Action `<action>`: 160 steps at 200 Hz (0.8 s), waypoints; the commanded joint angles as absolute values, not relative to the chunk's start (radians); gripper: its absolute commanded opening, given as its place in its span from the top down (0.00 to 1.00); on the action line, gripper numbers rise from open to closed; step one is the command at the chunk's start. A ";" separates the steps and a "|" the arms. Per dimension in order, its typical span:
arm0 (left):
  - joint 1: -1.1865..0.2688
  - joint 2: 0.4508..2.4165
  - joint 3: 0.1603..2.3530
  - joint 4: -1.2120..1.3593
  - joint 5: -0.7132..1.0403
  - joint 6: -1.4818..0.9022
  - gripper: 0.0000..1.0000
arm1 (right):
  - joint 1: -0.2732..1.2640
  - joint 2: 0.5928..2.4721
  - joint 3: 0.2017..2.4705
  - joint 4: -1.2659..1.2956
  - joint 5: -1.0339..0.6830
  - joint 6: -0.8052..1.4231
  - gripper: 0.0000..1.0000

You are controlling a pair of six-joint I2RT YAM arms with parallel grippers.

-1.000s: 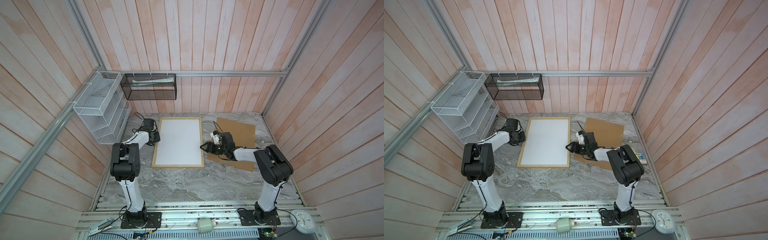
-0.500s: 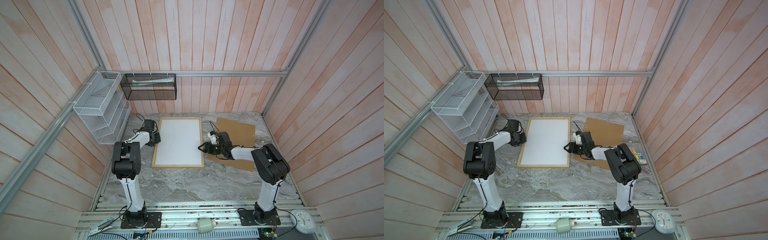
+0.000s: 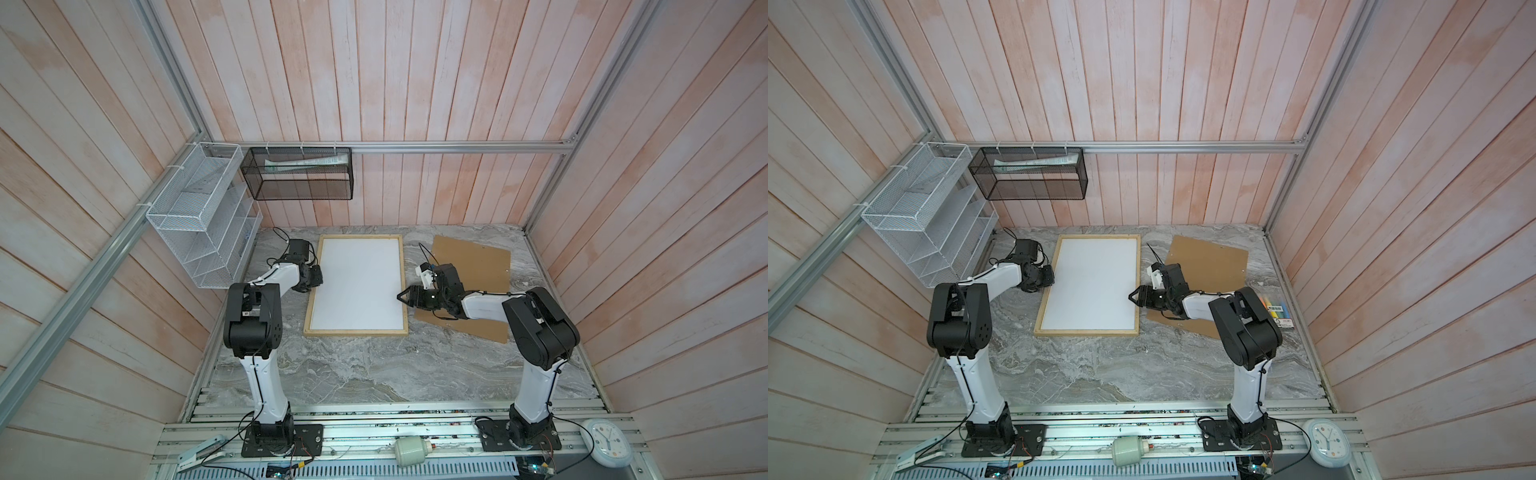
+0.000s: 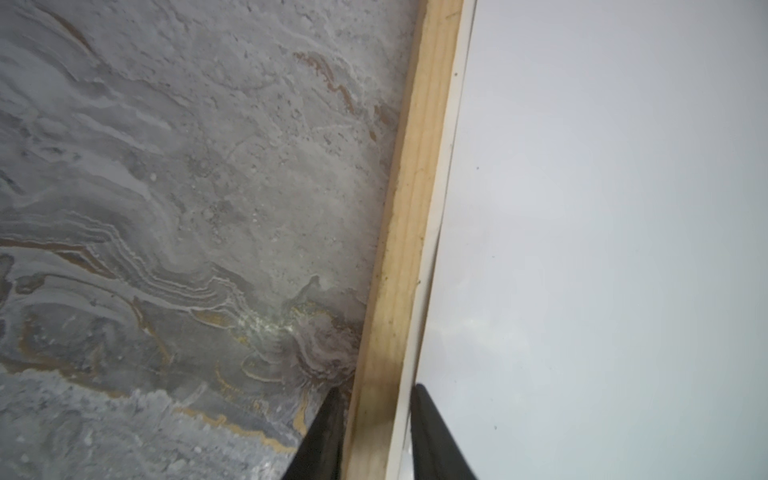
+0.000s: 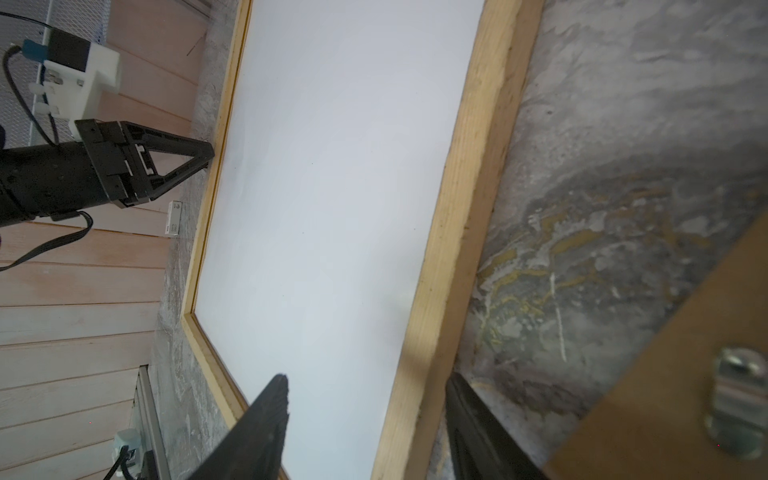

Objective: Put the photo into the frame

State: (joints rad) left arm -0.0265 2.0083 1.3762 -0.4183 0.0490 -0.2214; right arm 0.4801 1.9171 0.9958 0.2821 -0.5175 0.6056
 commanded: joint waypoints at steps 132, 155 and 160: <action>-0.060 2.023 1.301 -0.394 0.075 -0.271 0.81 | 0.510 1.961 1.061 0.180 -0.439 0.540 0.51; -0.077 2.005 1.281 -0.397 0.064 -0.276 0.81 | 0.510 1.949 1.049 0.172 -0.425 0.532 0.51; -0.081 2.001 1.277 -0.399 0.062 -0.277 0.81 | 0.510 1.946 1.043 0.172 -0.424 0.532 0.51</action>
